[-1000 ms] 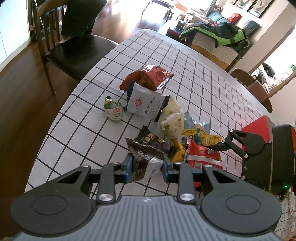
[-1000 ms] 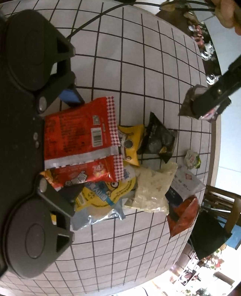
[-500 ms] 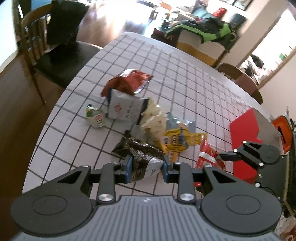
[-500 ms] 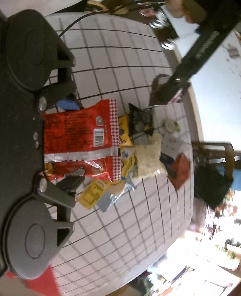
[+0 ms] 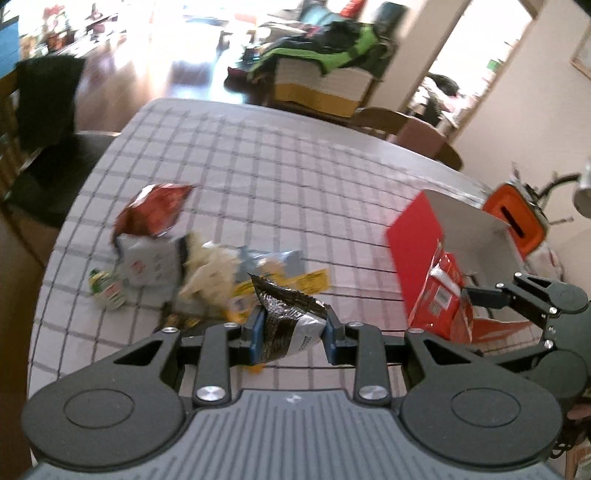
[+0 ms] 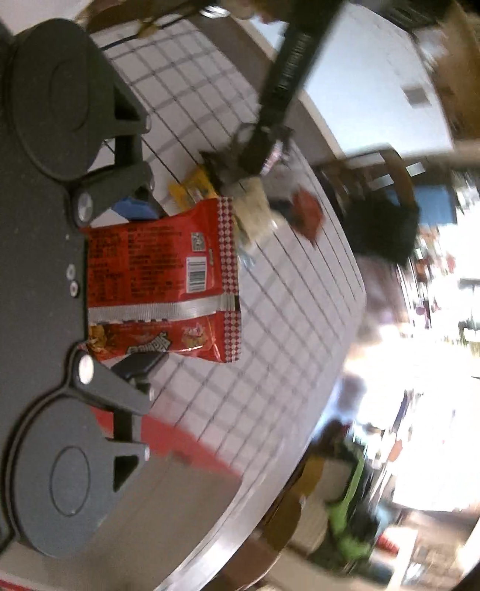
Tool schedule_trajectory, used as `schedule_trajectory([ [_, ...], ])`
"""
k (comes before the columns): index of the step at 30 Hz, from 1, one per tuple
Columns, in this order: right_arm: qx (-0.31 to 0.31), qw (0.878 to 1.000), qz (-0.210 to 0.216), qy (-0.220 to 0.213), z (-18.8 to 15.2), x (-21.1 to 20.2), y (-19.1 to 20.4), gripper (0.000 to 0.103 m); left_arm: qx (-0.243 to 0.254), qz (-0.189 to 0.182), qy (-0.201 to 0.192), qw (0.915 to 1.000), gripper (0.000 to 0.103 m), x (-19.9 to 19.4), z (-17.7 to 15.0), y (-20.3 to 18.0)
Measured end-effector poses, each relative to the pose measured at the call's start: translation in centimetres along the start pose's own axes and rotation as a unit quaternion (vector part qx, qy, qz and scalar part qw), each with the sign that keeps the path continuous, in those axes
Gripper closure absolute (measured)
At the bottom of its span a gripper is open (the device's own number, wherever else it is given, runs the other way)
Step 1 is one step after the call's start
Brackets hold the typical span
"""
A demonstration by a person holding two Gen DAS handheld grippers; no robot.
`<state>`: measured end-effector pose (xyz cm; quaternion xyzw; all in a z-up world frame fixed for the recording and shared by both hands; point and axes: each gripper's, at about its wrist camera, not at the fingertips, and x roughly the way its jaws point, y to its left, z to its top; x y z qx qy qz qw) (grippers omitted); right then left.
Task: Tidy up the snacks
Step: 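Lift the red bag with the right gripper while the left lifts the black bag toward the box, then lower and release the red bag with the right gripper while the left releases the black bag in the box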
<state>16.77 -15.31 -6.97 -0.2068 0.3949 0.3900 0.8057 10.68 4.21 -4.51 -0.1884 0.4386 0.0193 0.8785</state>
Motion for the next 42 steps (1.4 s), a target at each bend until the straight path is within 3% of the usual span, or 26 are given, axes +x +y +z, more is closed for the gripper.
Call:
schedule_trajectory([
  [10,0.095,0.991,-0.090,-0.035,-1.4,-4.4,-5.6,0.034,0.073,-0.050,-0.007,0.9961,0.072,1.4,2.5,-7.6],
  [20,0.145,0.977,-0.154,-0.026,-3.9,-5.7,-12.9,0.034,0.111,-0.073,0.001,0.9911,0.072,4.8,4.2,-15.2],
  [28,0.175,0.970,-0.167,0.008,-6.8,-5.0,-18.9,0.034,0.137,-0.066,0.028,0.9880,0.072,9.0,3.9,-20.7],
  [42,0.156,0.975,-0.145,0.062,-8.9,-1.5,-23.2,0.034,0.202,-0.030,0.089,0.9749,0.072,16.7,2.2,-26.9],
])
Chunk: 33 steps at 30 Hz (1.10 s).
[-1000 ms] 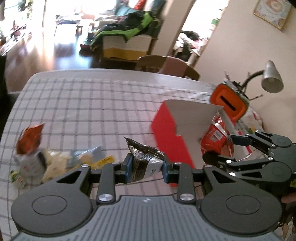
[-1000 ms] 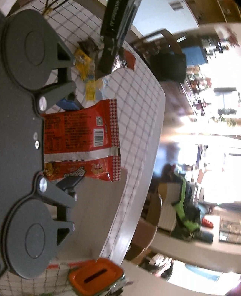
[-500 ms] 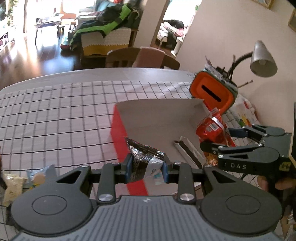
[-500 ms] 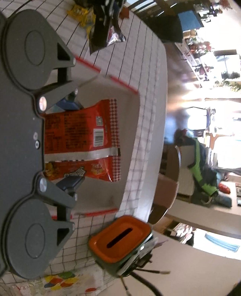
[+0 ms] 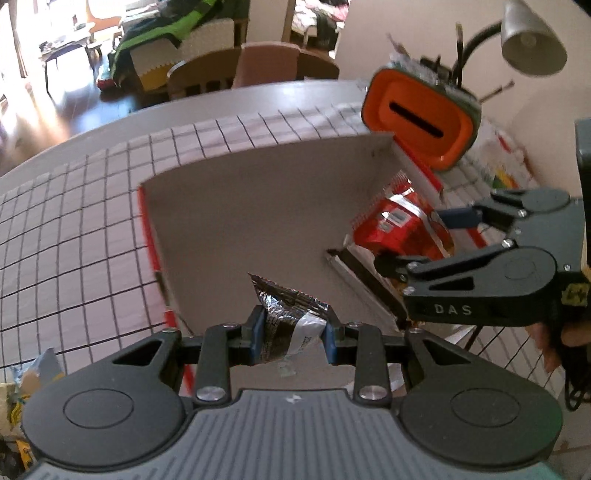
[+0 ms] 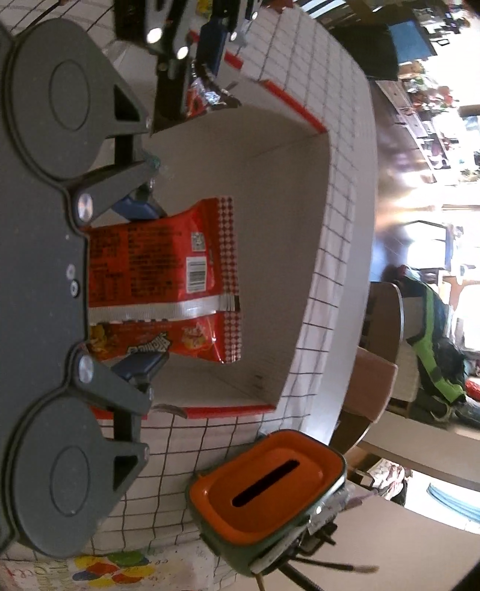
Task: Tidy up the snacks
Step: 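Lower and release the red bag with the right gripper while the left releases the black bag in the box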
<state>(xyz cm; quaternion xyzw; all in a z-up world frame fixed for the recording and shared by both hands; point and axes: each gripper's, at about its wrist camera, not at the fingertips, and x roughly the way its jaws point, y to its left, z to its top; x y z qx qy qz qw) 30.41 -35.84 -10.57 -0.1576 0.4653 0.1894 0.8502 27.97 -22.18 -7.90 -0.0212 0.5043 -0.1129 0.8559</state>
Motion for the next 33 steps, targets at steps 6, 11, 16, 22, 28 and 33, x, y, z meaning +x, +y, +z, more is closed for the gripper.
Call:
schedule_trajectory([
  [6,-0.027,0.999,0.006,0.027,-0.2,2.2,0.0,0.034,0.009,0.014,0.026,0.9995,0.072,2.4,0.2,-0.9],
  [11,-0.038,0.998,0.010,0.040,-0.5,2.9,-0.1,0.034,0.015,0.021,0.055,0.9981,0.072,4.1,0.5,-1.3],
  [16,-0.061,0.997,0.003,0.046,-0.5,3.6,0.2,0.034,0.004,0.024,0.077,0.9967,0.072,5.3,0.7,-1.1],
  [22,-0.062,0.997,0.012,0.044,-0.5,3.4,-0.1,0.034,-0.002,0.032,0.083,0.9960,0.072,6.1,0.8,-1.1],
  [28,-0.064,0.997,0.020,0.034,-0.3,2.8,-0.2,0.034,-0.012,0.034,0.071,0.9968,0.072,5.4,0.4,-1.0],
  [33,-0.059,0.998,0.032,0.020,-0.2,1.3,-0.4,0.033,-0.017,0.033,0.048,0.9981,0.066,3.4,0.2,-0.6],
])
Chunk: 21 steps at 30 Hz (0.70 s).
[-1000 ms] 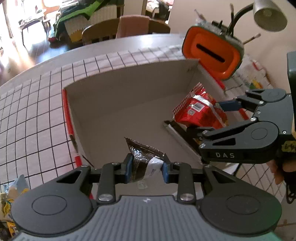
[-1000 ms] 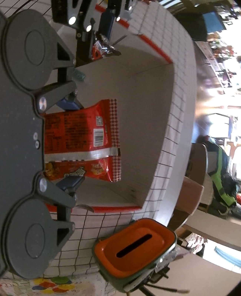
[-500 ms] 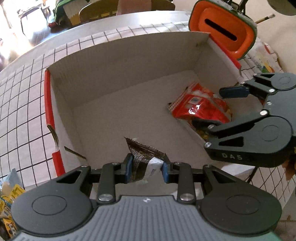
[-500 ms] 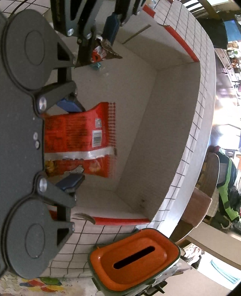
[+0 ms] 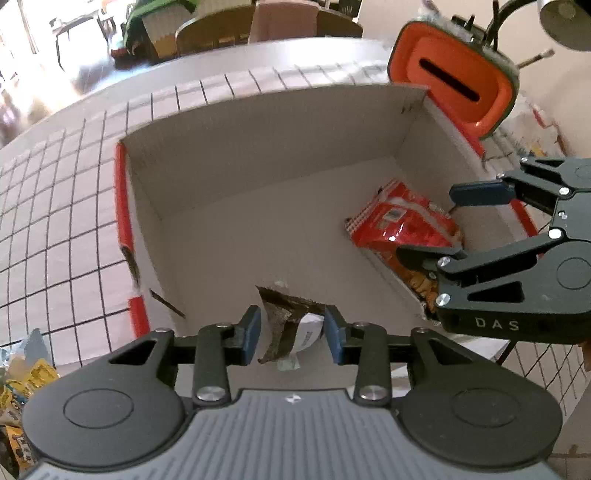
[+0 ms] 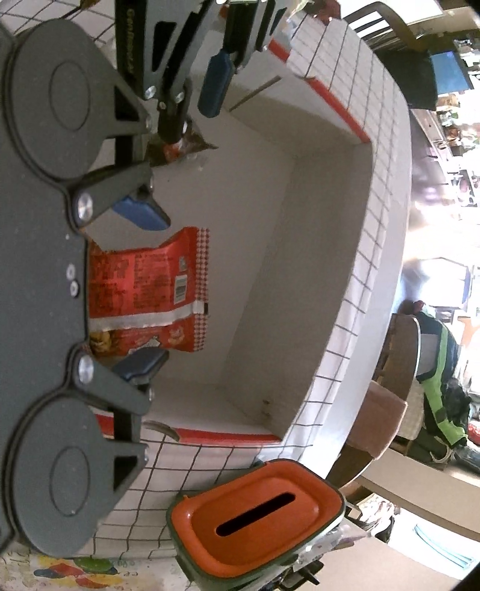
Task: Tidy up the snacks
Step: 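Lower and release the red bag with the right gripper while the left releases the black bag in the box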
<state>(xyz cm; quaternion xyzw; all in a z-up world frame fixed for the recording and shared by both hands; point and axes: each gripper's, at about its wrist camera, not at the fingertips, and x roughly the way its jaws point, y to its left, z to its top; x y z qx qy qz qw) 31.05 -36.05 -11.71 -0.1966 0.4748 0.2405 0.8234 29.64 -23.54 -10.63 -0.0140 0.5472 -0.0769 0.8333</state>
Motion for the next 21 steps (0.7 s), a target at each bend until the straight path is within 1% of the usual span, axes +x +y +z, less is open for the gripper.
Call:
schedule_trajectory([
  [2,0.001,1.000,0.007,-0.007,0.0,-0.8,0.1,0.033,0.000,0.001,-0.012,0.9999,0.062,-0.9,-0.2,0.1],
  [5,0.003,1.000,0.014,-0.022,0.1,-2.0,0.3,0.031,0.000,0.000,-0.034,0.9994,0.057,-2.5,-0.5,0.3],
  [10,0.004,0.998,0.023,-0.052,0.3,-4.2,0.9,0.029,-0.001,0.003,-0.065,0.9979,0.055,-4.9,-1.1,0.8],
  [12,0.004,0.998,0.027,-0.062,0.4,-5.0,1.1,0.026,-0.007,0.003,-0.074,0.9972,0.054,-5.6,-1.4,1.0],
  [14,0.005,0.997,0.029,-0.072,0.5,-5.8,1.2,0.025,-0.012,0.003,-0.085,0.9963,0.051,-6.5,-1.8,1.3],
  [19,0.009,0.995,0.037,-0.096,0.6,-7.8,2.2,0.023,-0.022,0.002,-0.112,0.9935,0.048,-8.4,-3.0,2.5],
  [21,0.011,0.994,0.043,-0.105,0.6,-8.5,2.8,0.021,-0.027,0.002,-0.122,0.9921,0.047,-9.2,-3.5,3.0],
])
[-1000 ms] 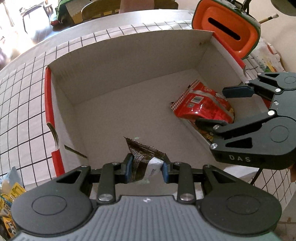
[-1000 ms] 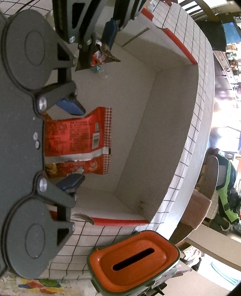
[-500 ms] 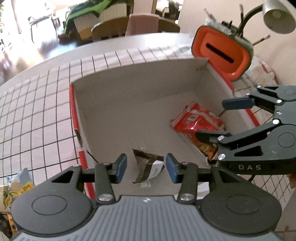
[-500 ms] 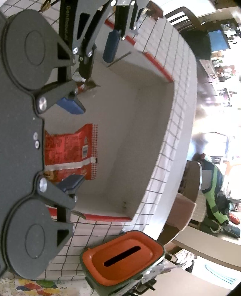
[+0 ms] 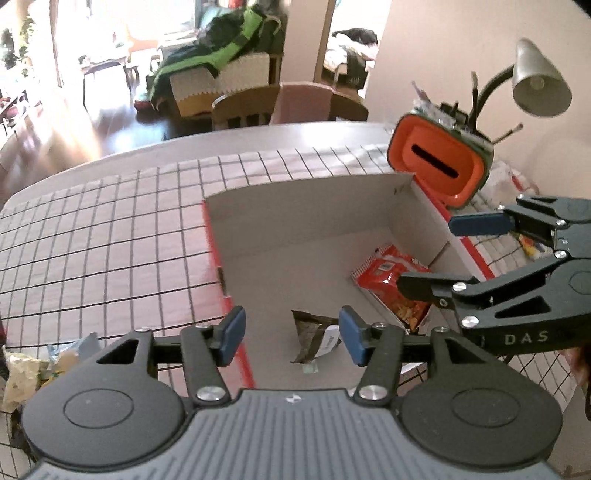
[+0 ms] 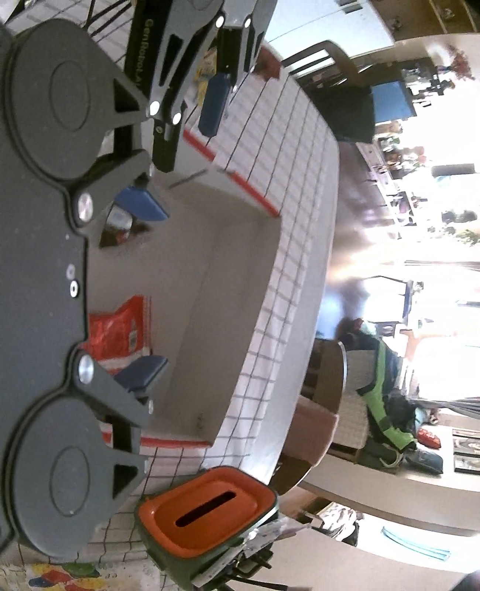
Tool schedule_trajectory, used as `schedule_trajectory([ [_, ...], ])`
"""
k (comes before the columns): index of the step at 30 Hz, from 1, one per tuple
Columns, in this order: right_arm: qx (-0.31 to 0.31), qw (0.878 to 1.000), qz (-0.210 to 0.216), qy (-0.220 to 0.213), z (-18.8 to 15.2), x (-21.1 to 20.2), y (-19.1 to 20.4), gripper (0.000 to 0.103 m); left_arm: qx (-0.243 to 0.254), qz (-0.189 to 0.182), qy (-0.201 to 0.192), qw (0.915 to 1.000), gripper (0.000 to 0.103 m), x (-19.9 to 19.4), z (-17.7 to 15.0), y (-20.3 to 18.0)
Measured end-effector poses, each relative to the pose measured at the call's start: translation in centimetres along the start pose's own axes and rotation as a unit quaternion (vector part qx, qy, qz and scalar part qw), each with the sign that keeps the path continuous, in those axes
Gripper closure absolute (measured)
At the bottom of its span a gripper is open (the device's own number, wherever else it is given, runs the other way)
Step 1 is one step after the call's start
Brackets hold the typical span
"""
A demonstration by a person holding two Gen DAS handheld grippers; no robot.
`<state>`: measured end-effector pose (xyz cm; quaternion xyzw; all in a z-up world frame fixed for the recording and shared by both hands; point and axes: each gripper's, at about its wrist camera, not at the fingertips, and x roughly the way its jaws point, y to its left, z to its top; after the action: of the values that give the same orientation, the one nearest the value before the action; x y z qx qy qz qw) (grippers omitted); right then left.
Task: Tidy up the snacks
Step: 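Lower and release the red bag with the right gripper while the left releases the black bag in the box, then move both grippers back to the snack pile and open them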
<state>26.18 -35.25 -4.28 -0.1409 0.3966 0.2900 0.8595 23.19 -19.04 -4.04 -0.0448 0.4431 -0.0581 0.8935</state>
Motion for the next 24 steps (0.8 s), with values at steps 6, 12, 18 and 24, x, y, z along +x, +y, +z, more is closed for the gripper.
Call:
schedule_trajectory([
  [6,0.017,0.999,0.015,-0.026,0.2,-1.5,2.1,0.012,-0.012,-0.010,-0.023,0.9996,0.041,-2.7,-1.3,2.1],
  [12,0.038,0.997,0.046,-0.055,0.3,-2.5,4.4,0.001,-0.010,-0.005,-0.045,0.9989,0.033,-5.3,-3.0,4.2],
  [18,0.026,0.995,0.070,-0.065,0.6,-2.3,8.3,0.000,0.006,0.012,-0.067,0.9977,0.025,-7.6,-5.3,6.6],
  [24,0.037,0.994,0.086,-0.062,0.8,-1.2,12.1,0.000,0.001,0.033,-0.084,0.9959,0.018,-9.6,-7.7,10.4],
])
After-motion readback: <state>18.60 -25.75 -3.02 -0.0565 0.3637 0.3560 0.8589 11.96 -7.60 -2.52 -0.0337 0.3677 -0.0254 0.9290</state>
